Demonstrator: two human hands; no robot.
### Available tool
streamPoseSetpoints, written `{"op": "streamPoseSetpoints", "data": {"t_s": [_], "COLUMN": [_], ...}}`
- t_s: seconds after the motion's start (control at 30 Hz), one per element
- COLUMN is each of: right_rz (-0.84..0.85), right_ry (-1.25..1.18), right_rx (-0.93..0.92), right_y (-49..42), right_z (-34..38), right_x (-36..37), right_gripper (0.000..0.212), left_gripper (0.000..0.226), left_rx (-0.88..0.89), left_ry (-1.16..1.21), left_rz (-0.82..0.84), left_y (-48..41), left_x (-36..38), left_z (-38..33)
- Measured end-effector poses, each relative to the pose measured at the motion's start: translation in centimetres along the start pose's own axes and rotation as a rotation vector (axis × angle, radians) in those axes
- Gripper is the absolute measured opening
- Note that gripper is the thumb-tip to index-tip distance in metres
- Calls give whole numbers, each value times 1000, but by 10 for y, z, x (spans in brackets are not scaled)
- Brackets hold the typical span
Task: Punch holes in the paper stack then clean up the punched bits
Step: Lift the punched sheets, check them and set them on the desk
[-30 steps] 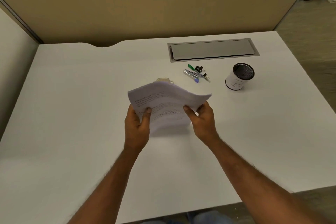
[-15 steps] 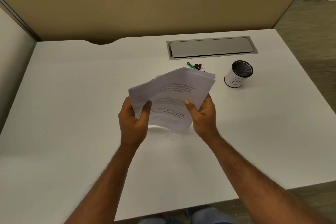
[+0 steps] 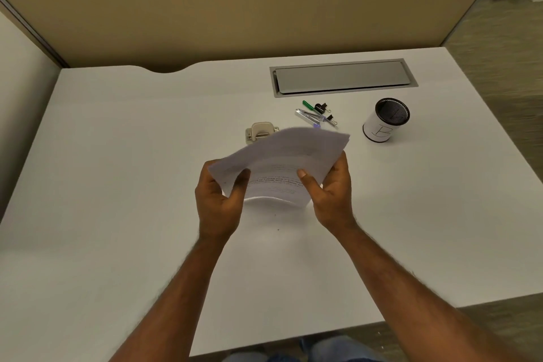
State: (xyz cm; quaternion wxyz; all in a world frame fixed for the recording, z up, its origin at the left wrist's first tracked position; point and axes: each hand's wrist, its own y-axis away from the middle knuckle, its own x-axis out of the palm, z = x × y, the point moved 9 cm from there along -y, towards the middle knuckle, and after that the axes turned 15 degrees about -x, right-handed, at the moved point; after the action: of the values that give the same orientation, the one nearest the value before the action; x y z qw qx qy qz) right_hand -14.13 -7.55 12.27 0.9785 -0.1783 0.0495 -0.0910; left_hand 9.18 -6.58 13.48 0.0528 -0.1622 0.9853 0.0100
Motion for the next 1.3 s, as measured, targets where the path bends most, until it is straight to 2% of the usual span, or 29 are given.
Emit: {"op": "streamPoseSetpoints", "data": {"t_s": [0.13, 0.23, 0.43, 0.57, 0.67, 0.93, 1.03, 1.17, 1.3], "right_rz": [2, 6, -1, -1, 15, -10, 2, 20, 17], "right_ry": [-6, -9, -15, 1, 61, 49, 65, 72, 112], "right_rx": [65, 20, 22, 42, 29, -7, -35, 63, 53], "right_y": [4, -2, -1, 2, 1, -11, -14, -8, -13], "right_z": [-11, -4, -6, -13, -14, -6, -5, -29, -28], "right_x": [1, 4, 4, 0, -1, -6, -9, -10, -8], "right_gripper": [48, 43, 42, 47, 47, 32, 41, 47, 33], "left_gripper": [33, 42, 45, 30, 40, 38, 33, 32, 30], "left_rx": [-76, -45, -52, -21, -72, -54, -54, -112, -81], "left_ry": [24, 18, 19, -50, -91, -55, -44, -71, -124], "left_rz": [18, 11, 16, 35, 78, 27, 38, 86, 70], "left_y": [-3, -3, 3, 0, -6, -9, -13, -17, -20], "left_x": [3, 4, 10, 13, 15, 11, 9, 16, 16], "left_z": [17, 15, 1, 1, 14, 1, 2, 17, 16]}}
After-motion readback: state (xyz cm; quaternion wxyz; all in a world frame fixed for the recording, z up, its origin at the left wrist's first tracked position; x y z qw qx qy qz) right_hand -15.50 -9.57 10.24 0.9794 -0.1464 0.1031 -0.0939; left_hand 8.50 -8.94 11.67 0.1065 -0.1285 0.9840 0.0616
